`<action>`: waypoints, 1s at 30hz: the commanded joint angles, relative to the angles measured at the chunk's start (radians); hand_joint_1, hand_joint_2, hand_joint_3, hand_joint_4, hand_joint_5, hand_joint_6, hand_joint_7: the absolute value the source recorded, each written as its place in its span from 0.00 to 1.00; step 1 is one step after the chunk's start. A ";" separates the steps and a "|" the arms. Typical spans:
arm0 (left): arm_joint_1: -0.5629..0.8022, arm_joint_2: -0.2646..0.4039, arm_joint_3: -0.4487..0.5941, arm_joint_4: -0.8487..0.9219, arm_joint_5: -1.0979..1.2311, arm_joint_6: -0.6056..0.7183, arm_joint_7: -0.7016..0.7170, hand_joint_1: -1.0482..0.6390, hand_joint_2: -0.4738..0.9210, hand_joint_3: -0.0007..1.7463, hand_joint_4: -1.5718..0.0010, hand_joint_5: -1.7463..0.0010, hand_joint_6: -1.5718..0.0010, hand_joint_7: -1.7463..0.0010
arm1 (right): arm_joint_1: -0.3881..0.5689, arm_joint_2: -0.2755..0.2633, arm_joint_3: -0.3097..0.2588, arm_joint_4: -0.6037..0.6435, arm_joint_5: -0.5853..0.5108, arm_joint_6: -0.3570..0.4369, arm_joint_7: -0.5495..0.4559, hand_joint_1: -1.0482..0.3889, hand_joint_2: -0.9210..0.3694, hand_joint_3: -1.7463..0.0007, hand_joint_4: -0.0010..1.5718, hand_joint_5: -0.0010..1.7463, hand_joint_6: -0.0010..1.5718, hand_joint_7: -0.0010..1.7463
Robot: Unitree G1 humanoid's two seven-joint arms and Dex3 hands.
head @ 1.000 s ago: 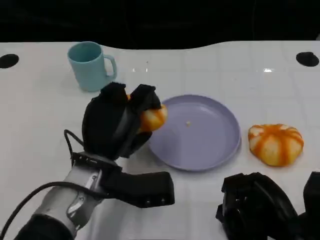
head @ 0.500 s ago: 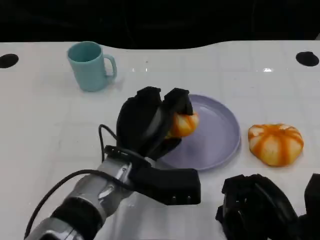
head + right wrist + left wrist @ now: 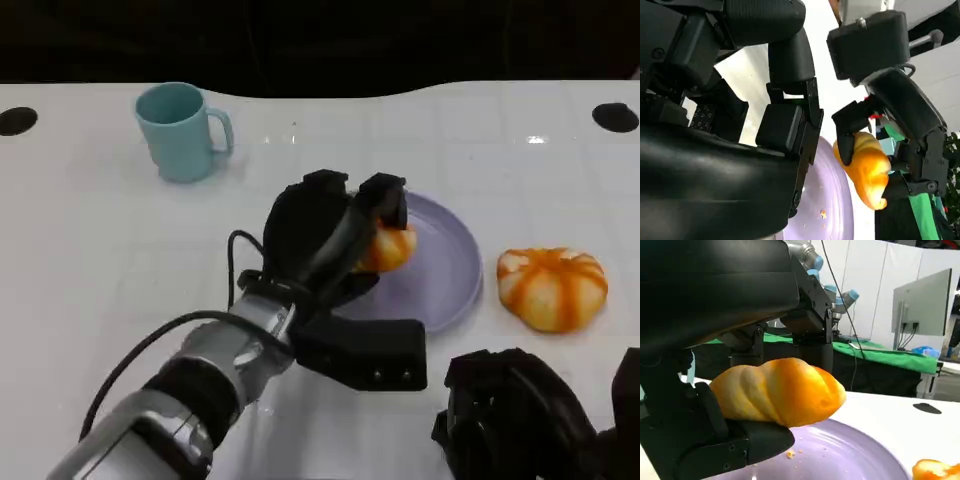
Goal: Grasp the bread from the table and place it into the plate.
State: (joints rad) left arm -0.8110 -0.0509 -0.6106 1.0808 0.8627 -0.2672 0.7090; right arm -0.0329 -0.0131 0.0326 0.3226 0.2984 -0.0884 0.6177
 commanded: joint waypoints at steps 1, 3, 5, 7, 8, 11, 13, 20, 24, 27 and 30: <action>-0.035 0.015 -0.006 0.014 -0.024 0.007 -0.124 0.33 0.64 0.59 0.52 0.25 0.56 0.57 | -0.016 -0.009 -0.014 0.022 0.006 -0.005 0.002 0.00 0.74 0.17 0.97 0.77 1.00 0.57; -0.038 0.027 -0.005 0.003 -0.036 0.000 -0.194 0.31 0.72 0.44 0.61 0.32 0.65 0.67 | -0.020 -0.006 -0.015 0.030 0.011 -0.004 0.005 0.00 0.74 0.17 0.97 0.77 1.00 0.56; -0.041 0.035 -0.002 -0.012 -0.051 0.007 -0.264 0.25 0.90 0.18 0.72 0.47 0.75 0.74 | -0.023 -0.005 -0.015 0.032 0.014 0.001 0.005 0.00 0.74 0.17 0.97 0.77 1.00 0.56; -0.046 0.045 -0.003 -0.032 -0.062 0.032 -0.357 0.17 0.97 0.12 0.84 0.53 0.86 0.78 | -0.024 -0.005 -0.014 0.034 0.010 -0.006 0.004 0.00 0.74 0.17 0.97 0.77 1.00 0.56; -0.048 0.051 -0.006 -0.044 -0.061 0.047 -0.398 0.11 0.99 0.14 0.94 0.54 0.94 0.75 | -0.024 -0.004 -0.014 0.036 0.008 -0.013 0.005 0.00 0.74 0.17 0.97 0.77 1.00 0.56; -0.050 0.075 -0.011 -0.096 -0.060 0.076 -0.512 0.02 1.00 0.19 0.99 0.61 0.99 0.80 | -0.025 -0.004 -0.014 0.042 0.008 -0.027 0.011 0.00 0.74 0.16 0.98 0.77 1.00 0.56; -0.050 0.092 -0.012 -0.135 -0.064 0.093 -0.592 0.00 1.00 0.24 1.00 0.66 1.00 0.87 | -0.025 -0.006 -0.013 0.040 0.004 -0.027 0.007 0.00 0.74 0.17 0.97 0.76 1.00 0.56; -0.034 0.136 -0.011 -0.243 -0.064 0.130 -0.715 0.00 1.00 0.30 1.00 0.61 1.00 0.85 | -0.028 -0.005 -0.013 0.038 0.001 -0.025 0.000 0.00 0.77 0.14 0.97 0.76 1.00 0.56; -0.006 0.158 0.000 -0.299 -0.073 0.130 -0.718 0.00 1.00 0.31 1.00 0.58 1.00 0.82 | -0.028 -0.006 -0.013 0.039 -0.001 -0.030 0.000 0.00 0.76 0.14 0.98 0.76 1.00 0.56; 0.033 0.176 0.019 -0.350 -0.096 0.110 -0.695 0.00 1.00 0.29 1.00 0.52 1.00 0.77 | -0.026 -0.006 -0.013 0.029 0.002 -0.013 -0.008 0.00 0.76 0.14 0.97 0.77 1.00 0.56; 0.089 0.189 0.056 -0.373 -0.127 0.025 -0.586 0.01 1.00 0.23 0.94 0.45 0.98 0.67 | -0.026 -0.007 -0.012 0.031 0.000 -0.019 -0.008 0.00 0.76 0.14 0.97 0.77 1.00 0.56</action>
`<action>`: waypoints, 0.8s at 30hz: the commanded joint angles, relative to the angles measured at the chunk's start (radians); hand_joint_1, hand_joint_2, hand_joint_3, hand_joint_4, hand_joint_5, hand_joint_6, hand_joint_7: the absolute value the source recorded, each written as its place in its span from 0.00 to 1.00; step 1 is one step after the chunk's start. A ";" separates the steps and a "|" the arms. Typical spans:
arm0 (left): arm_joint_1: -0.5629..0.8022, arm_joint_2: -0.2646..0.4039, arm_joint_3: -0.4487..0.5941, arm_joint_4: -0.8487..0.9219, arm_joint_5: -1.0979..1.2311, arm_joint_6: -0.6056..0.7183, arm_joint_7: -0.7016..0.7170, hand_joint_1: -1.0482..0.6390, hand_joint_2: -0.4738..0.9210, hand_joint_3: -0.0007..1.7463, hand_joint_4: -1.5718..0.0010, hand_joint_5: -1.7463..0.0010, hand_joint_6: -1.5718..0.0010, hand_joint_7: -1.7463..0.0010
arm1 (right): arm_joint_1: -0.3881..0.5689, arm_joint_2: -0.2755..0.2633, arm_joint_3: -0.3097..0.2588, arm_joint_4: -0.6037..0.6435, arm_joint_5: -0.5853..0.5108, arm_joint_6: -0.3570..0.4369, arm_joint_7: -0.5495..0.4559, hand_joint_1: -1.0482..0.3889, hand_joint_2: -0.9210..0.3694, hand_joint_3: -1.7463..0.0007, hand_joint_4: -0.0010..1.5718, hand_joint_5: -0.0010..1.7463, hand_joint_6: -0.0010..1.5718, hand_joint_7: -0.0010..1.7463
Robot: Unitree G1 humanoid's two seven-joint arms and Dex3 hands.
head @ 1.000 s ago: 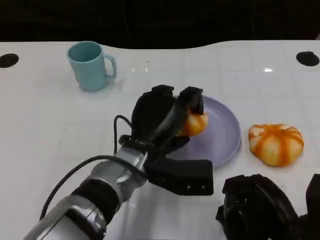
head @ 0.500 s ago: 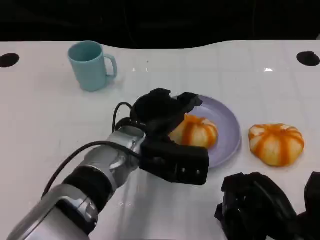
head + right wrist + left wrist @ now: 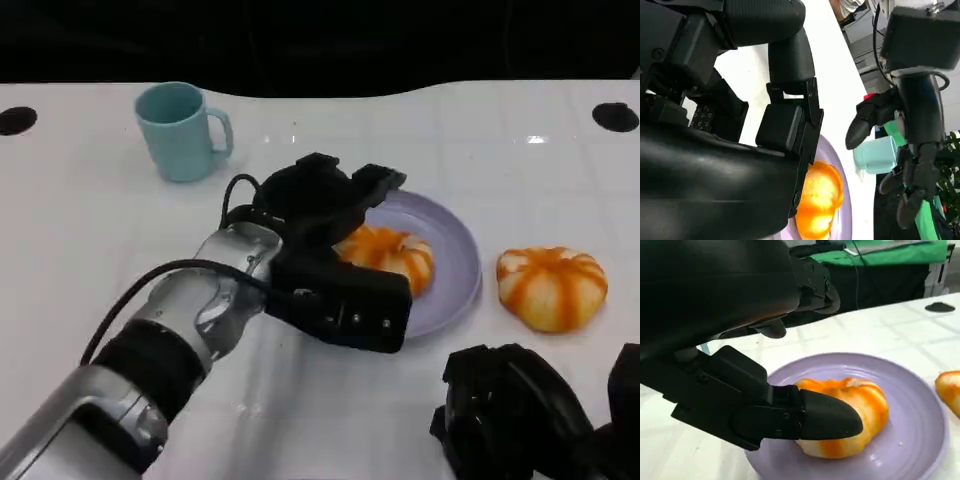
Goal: Grasp the bread from the table and place it into the plate.
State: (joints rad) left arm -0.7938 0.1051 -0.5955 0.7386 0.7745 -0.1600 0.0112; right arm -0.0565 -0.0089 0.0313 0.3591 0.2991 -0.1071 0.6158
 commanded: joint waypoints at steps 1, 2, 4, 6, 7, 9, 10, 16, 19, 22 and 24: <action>0.087 0.035 0.052 -0.029 -0.047 -0.114 0.154 0.06 1.00 0.20 0.84 0.41 0.93 0.64 | -0.003 -0.012 -0.011 -0.005 -0.001 -0.003 -0.004 0.00 0.76 0.14 0.97 0.77 1.00 0.57; 0.106 0.037 0.066 -0.024 -0.058 -0.154 0.204 0.10 1.00 0.18 0.76 0.38 0.88 0.60 | -0.002 -0.012 -0.010 -0.006 -0.001 -0.003 -0.004 0.00 0.76 0.14 0.97 0.77 1.00 0.57; 0.133 0.038 0.091 -0.013 -0.080 -0.213 0.264 0.14 1.00 0.17 0.60 0.36 0.79 0.53 | -0.001 -0.014 -0.009 -0.009 -0.002 -0.002 -0.003 0.00 0.76 0.15 0.97 0.77 1.00 0.56; 0.159 0.039 0.116 -0.001 -0.105 -0.276 0.316 0.17 1.00 0.16 0.47 0.32 0.69 0.47 | -0.001 -0.014 -0.008 -0.011 -0.002 0.001 -0.004 0.00 0.76 0.15 0.97 0.77 1.00 0.56; 0.172 0.040 0.130 0.003 -0.126 -0.307 0.327 0.17 1.00 0.16 0.43 0.31 0.66 0.45 | 0.000 -0.014 -0.008 -0.012 -0.002 0.000 -0.004 0.00 0.76 0.15 0.97 0.77 1.00 0.56; 0.199 0.040 0.159 0.010 -0.174 -0.378 0.333 0.18 1.00 0.15 0.37 0.25 0.56 0.41 | 0.000 -0.013 -0.008 -0.011 -0.002 -0.003 -0.004 0.00 0.76 0.15 0.97 0.77 1.00 0.57; 0.210 0.041 0.171 0.013 -0.196 -0.411 0.330 0.18 1.00 0.15 0.35 0.22 0.52 0.39 | 0.000 -0.013 -0.009 -0.009 0.001 -0.005 -0.001 0.00 0.76 0.15 0.97 0.77 1.00 0.57; 0.304 0.047 0.239 0.002 -0.348 -0.573 0.239 0.17 1.00 0.16 0.33 0.06 0.45 0.15 | 0.006 -0.011 -0.009 -0.020 0.004 0.006 -0.005 0.00 0.76 0.15 0.96 0.77 1.00 0.57; 0.355 0.044 0.268 -0.003 -0.454 -0.646 0.144 0.17 1.00 0.15 0.34 0.01 0.43 0.08 | 0.011 -0.013 -0.008 -0.030 0.003 0.015 -0.011 0.00 0.76 0.15 0.96 0.77 1.00 0.57; 0.402 0.038 0.291 -0.019 -0.564 -0.687 0.029 0.18 1.00 0.14 0.33 0.00 0.42 0.07 | 0.015 -0.015 -0.005 -0.038 0.000 0.015 -0.011 0.00 0.74 0.17 0.96 0.78 1.00 0.58; 0.444 0.037 0.302 -0.048 -0.660 -0.690 -0.075 0.17 1.00 0.15 0.34 0.00 0.42 0.07 | 0.020 -0.016 -0.003 -0.049 -0.002 0.022 -0.014 0.00 0.73 0.17 0.96 0.78 1.00 0.58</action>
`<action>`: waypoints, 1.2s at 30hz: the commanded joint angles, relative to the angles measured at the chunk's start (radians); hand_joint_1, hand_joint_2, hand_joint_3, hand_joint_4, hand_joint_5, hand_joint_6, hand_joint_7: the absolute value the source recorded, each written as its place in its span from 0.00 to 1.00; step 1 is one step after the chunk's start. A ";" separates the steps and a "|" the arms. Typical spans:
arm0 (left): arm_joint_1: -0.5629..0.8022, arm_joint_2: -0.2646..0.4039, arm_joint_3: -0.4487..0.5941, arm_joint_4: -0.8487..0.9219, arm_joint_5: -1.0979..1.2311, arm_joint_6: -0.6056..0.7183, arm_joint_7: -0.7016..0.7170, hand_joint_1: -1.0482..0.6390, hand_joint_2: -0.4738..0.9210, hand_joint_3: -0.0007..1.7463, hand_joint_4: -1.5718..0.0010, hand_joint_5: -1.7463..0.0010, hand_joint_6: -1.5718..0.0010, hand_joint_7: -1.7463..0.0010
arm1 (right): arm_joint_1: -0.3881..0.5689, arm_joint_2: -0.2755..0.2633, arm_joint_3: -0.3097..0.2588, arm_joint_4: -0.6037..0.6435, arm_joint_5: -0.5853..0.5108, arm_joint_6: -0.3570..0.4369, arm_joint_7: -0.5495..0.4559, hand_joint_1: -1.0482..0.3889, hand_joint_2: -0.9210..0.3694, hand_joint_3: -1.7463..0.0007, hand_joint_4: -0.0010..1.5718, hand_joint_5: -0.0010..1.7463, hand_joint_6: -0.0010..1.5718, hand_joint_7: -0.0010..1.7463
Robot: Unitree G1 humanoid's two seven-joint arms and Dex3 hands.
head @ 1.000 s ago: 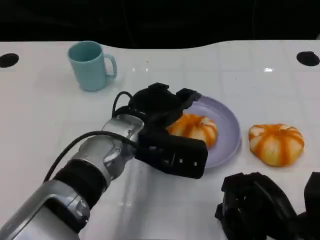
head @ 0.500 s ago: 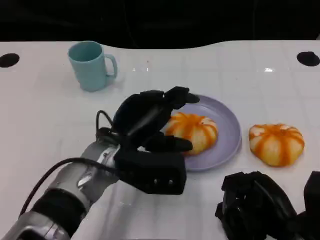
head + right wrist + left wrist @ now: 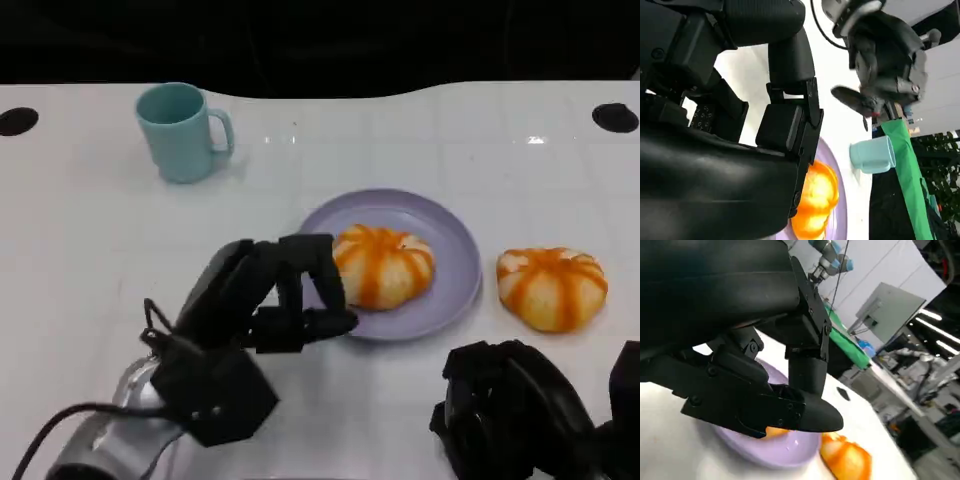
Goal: Grasp the bread from the table and place it into the plate.
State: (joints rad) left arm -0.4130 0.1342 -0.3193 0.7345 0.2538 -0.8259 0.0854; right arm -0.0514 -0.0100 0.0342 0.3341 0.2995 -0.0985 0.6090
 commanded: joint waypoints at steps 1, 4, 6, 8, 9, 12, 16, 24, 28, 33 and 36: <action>0.083 0.005 0.031 -0.062 -0.194 -0.018 -0.205 0.17 1.00 0.15 0.34 0.00 0.42 0.07 | 0.017 -0.016 -0.005 -0.029 -0.003 0.018 -0.010 0.00 0.73 0.17 0.96 0.78 1.00 0.58; 0.159 0.001 0.045 -0.153 -0.353 0.058 -0.368 0.16 1.00 0.13 0.34 0.01 0.40 0.11 | 0.023 -0.015 -0.005 -0.034 0.002 0.018 -0.003 0.00 0.71 0.19 0.96 0.78 1.00 0.57; 0.205 0.002 0.057 -0.218 -0.426 0.116 -0.448 0.16 1.00 0.11 0.34 0.03 0.38 0.16 | 0.027 -0.016 -0.003 -0.040 -0.001 0.018 -0.005 0.00 0.70 0.19 0.96 0.78 1.00 0.57; 0.249 -0.002 0.073 -0.268 -0.498 0.183 -0.516 0.14 1.00 0.10 0.34 0.02 0.37 0.19 | 0.031 -0.017 -0.002 -0.047 0.002 0.023 -0.001 0.00 0.70 0.19 0.96 0.78 1.00 0.56; 0.271 -0.006 0.083 -0.293 -0.540 0.231 -0.549 0.12 1.00 0.08 0.34 0.02 0.35 0.21 | 0.033 -0.018 -0.001 -0.050 0.003 0.024 0.001 0.00 0.70 0.19 0.96 0.78 1.00 0.56; 0.329 -0.007 0.110 -0.365 -0.631 0.367 -0.630 0.13 1.00 0.07 0.35 0.00 0.35 0.19 | 0.040 -0.020 0.001 -0.060 0.001 0.028 -0.003 0.00 0.71 0.19 0.97 0.78 1.00 0.56; 0.384 -0.018 0.145 -0.423 -0.678 0.457 -0.687 0.13 1.00 0.08 0.35 0.00 0.36 0.17 | 0.053 -0.018 0.005 -0.080 -0.005 0.037 -0.013 0.00 0.72 0.19 0.97 0.78 1.00 0.57; 0.481 -0.056 0.197 -0.513 -0.752 0.631 -0.736 0.19 0.99 0.06 0.31 0.02 0.38 0.10 | 0.076 -0.018 0.009 -0.118 0.003 0.068 -0.019 0.00 0.73 0.18 0.97 0.76 1.00 0.56; 0.486 -0.076 0.205 -0.512 -0.725 0.625 -0.750 0.18 1.00 0.06 0.31 0.02 0.38 0.09 | 0.081 -0.027 0.006 -0.131 0.003 0.079 -0.017 0.00 0.75 0.15 0.96 0.78 1.00 0.56; 0.477 -0.094 0.213 -0.515 -0.710 0.634 -0.756 0.19 1.00 0.07 0.32 0.01 0.39 0.09 | 0.075 -0.031 -0.004 -0.123 0.012 0.091 -0.014 0.00 0.74 0.15 0.96 0.78 1.00 0.55; 0.471 -0.101 0.219 -0.516 -0.713 0.646 -0.759 0.19 1.00 0.06 0.33 0.02 0.39 0.11 | 0.073 -0.028 -0.005 -0.118 0.016 0.096 -0.012 0.00 0.74 0.16 0.95 0.78 1.00 0.55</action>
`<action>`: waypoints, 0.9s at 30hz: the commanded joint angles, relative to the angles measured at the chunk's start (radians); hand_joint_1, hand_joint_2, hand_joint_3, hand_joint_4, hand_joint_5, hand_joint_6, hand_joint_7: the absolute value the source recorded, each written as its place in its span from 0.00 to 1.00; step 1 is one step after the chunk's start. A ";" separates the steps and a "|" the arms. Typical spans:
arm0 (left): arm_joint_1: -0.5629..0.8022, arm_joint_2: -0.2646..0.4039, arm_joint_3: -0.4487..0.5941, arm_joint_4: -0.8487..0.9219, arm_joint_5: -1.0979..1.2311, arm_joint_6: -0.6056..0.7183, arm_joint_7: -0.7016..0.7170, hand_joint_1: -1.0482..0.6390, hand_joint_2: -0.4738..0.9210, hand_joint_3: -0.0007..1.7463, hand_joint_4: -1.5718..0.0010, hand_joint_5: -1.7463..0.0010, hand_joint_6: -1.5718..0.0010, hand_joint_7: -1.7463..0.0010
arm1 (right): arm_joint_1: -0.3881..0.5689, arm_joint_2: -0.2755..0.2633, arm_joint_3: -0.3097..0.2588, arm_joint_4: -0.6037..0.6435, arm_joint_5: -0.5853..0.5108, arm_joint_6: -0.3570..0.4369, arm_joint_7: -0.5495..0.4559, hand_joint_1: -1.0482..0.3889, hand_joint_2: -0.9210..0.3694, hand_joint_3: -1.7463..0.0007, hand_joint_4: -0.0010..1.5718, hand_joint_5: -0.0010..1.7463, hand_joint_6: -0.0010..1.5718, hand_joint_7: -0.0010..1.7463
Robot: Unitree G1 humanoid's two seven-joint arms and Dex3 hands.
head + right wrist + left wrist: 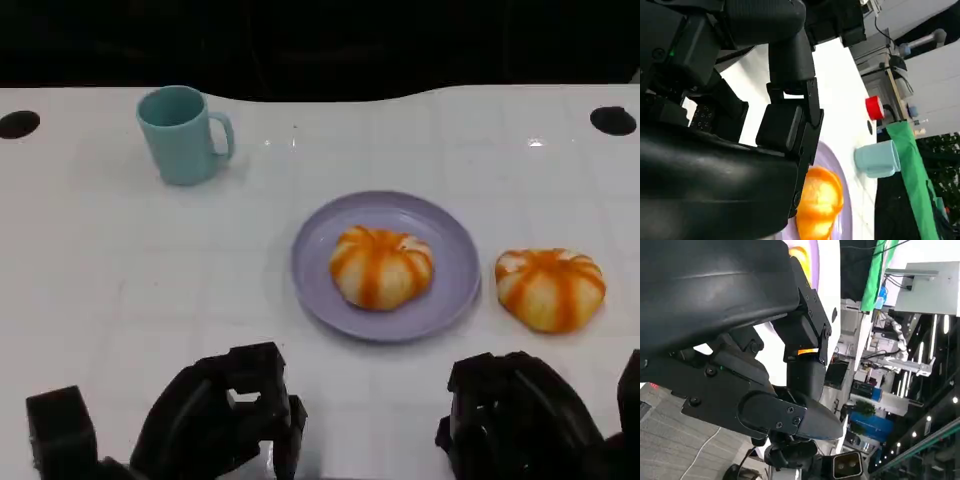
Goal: Grasp the bread from the table and place it into the plate.
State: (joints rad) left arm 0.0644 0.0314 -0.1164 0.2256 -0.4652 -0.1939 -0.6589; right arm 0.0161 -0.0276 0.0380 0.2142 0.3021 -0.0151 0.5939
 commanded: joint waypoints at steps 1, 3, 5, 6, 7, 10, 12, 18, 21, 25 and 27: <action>-0.010 -0.003 0.019 -0.002 0.005 0.014 -0.017 0.19 1.00 0.06 0.33 0.02 0.38 0.12 | 0.005 -0.010 -0.008 0.001 0.013 0.017 0.001 0.00 0.75 0.16 0.95 0.78 1.00 0.55; -0.017 -0.009 0.024 0.010 0.006 0.009 -0.024 0.20 1.00 0.06 0.33 0.03 0.37 0.14 | 0.003 -0.011 -0.008 0.001 0.014 0.028 0.000 0.00 0.75 0.16 0.95 0.78 1.00 0.56; -0.023 -0.012 0.027 0.017 0.013 0.009 -0.025 0.20 1.00 0.06 0.32 0.03 0.37 0.15 | -0.003 -0.014 -0.009 0.007 0.013 0.025 0.006 0.00 0.76 0.16 0.96 0.78 1.00 0.56; -0.025 -0.012 0.028 0.020 0.018 0.008 -0.025 0.20 1.00 0.06 0.32 0.03 0.37 0.15 | -0.006 -0.018 -0.008 0.013 0.005 0.013 0.008 0.00 0.76 0.15 0.96 0.78 1.00 0.56; -0.026 -0.011 0.029 0.021 0.024 0.007 -0.025 0.20 1.00 0.06 0.33 0.03 0.37 0.15 | -0.007 -0.021 -0.008 0.017 -0.001 0.003 0.010 0.00 0.75 0.15 0.96 0.78 1.00 0.56; -0.030 -0.014 0.036 0.027 0.037 0.004 -0.024 0.20 1.00 0.06 0.33 0.02 0.37 0.13 | -0.013 -0.018 -0.014 0.030 0.006 -0.004 0.015 0.00 0.74 0.16 0.96 0.78 1.00 0.56; -0.031 -0.015 0.039 0.028 0.043 0.008 -0.022 0.19 1.00 0.06 0.33 0.02 0.37 0.13 | -0.019 -0.015 -0.018 0.042 0.015 -0.009 0.023 0.00 0.73 0.17 0.96 0.77 1.00 0.56; -0.036 -0.021 0.049 0.044 0.049 -0.005 -0.033 0.18 1.00 0.05 0.32 0.02 0.37 0.12 | -0.028 -0.019 -0.017 0.055 0.005 -0.028 0.026 0.00 0.70 0.20 0.97 0.76 1.00 0.56; -0.038 -0.021 0.053 0.045 0.048 0.003 -0.036 0.18 1.00 0.05 0.32 0.03 0.36 0.13 | -0.035 -0.020 -0.018 0.061 0.006 -0.029 0.026 0.00 0.70 0.20 0.98 0.76 1.00 0.56; -0.039 -0.025 0.057 0.060 0.042 0.002 -0.050 0.18 0.99 0.05 0.31 0.02 0.36 0.13 | -0.039 -0.021 -0.017 0.078 -0.001 -0.047 0.028 0.00 0.70 0.20 0.98 0.76 1.00 0.57; -0.035 -0.026 0.058 0.058 0.045 -0.003 -0.053 0.18 0.99 0.05 0.32 0.02 0.36 0.12 | -0.038 -0.022 -0.016 0.081 -0.002 -0.055 0.031 0.00 0.70 0.20 0.98 0.76 1.00 0.57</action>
State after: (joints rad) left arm 0.0301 0.0026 -0.0701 0.2761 -0.4223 -0.1860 -0.6958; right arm -0.0204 -0.0361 0.0339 0.2848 0.3008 -0.0514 0.6198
